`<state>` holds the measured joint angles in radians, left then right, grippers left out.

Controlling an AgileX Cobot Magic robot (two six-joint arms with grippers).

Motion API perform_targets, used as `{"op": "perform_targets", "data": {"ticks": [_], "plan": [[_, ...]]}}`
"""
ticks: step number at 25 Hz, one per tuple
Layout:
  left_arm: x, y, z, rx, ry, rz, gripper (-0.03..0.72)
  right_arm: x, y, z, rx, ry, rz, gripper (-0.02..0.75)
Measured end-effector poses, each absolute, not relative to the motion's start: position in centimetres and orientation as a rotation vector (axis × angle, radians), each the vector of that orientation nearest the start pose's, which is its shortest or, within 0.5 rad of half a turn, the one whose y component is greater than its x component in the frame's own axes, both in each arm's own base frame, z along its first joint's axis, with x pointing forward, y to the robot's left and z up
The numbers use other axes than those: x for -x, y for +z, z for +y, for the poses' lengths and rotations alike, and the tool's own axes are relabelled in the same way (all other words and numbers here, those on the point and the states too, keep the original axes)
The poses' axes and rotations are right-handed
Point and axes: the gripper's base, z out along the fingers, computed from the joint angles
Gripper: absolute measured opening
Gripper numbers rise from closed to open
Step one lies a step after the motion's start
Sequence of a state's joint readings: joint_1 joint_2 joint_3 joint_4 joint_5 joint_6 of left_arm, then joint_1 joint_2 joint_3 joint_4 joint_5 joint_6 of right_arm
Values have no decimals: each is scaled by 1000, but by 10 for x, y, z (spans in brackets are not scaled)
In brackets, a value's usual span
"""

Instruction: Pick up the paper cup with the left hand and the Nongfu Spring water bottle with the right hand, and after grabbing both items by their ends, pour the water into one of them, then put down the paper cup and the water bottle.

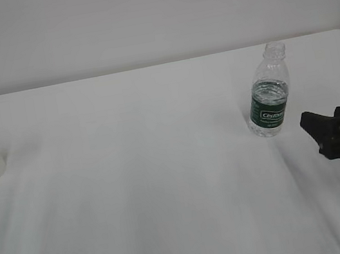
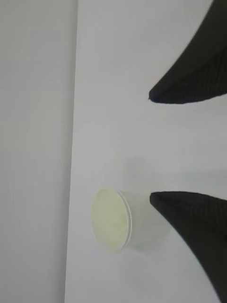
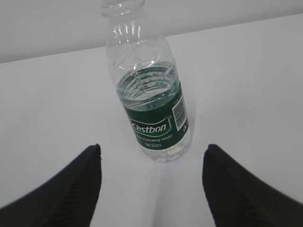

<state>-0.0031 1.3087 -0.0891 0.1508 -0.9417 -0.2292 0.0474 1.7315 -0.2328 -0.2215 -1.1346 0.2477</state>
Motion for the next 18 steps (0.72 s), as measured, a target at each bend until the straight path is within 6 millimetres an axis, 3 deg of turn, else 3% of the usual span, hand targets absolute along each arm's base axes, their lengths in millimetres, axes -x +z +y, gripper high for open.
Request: {"op": "perform_targets", "data": {"ticks": [7,11,18], "plan": [[-177,150,-20,-47,-291,1793,419,-230,127,29,106,280,1851,615],[-172,131,-22,-52,-312,1897,419,-230,127,29,140,255,1847,621],[-171,126,-24,-73,-330,1926,418,-233,129,30,183,224,1829,625]]}}
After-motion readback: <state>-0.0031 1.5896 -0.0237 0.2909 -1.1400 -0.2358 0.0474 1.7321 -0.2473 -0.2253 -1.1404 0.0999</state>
